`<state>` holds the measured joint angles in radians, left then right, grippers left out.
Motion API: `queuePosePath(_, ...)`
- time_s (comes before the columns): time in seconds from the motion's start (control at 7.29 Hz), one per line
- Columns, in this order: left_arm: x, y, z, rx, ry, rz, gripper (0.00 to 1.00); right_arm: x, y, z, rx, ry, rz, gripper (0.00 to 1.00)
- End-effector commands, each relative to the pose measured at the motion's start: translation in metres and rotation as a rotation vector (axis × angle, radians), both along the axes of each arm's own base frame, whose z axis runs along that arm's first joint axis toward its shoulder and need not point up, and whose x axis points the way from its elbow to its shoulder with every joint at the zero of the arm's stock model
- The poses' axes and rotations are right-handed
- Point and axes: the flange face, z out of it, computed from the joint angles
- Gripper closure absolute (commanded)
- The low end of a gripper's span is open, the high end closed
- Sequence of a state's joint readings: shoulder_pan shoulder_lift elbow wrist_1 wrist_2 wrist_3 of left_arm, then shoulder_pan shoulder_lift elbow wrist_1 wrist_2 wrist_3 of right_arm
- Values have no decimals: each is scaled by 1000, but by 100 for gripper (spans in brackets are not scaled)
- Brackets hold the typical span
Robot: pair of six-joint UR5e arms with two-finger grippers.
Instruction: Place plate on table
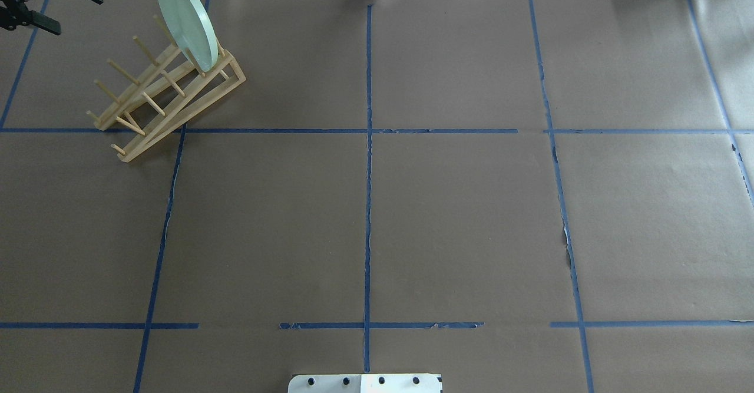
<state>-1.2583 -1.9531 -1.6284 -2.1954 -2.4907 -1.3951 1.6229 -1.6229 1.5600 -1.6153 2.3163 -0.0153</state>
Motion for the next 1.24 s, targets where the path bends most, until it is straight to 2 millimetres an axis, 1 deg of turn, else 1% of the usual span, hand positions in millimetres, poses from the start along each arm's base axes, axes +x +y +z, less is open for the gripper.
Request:
queuePosePath(0.0, 45, -5, 16, -62, 118, -216, 0, 0, 0, 0, 0, 0, 0, 0)
queuePosePath(0.14, 63, -11, 21, -78, 150, -307, 0, 0, 0, 0, 0, 0, 0, 0)
queuePosePath(0.27, 75, -22, 15, -98, 161, -317, 0, 0, 0, 0, 0, 0, 0, 0)
queuePosePath(0.41, 80, -31, 14, -108, 160, -322, 0, 0, 0, 0, 0, 0, 0, 0)
queuePosePath(0.55, 82, -38, 7, -101, 160, -341, 0, 0, 0, 0, 0, 0, 0, 0)
queuePosePath(0.69, 89, -54, 5, -107, 152, -360, 0, 0, 0, 0, 0, 0, 0, 0)
queuePosePath(0.82, 92, -61, 4, -108, 147, -374, 6, 0, 0, 0, 0, 0, 0, 0)
queuePosePath(0.96, 99, -63, 9, -115, 139, -367, 11, 0, 0, 0, 0, 0, 0, 0)
queuePosePath(1.1, 102, -62, 10, -117, 138, -363, 22, 0, 0, 0, 0, 0, 0, 0)
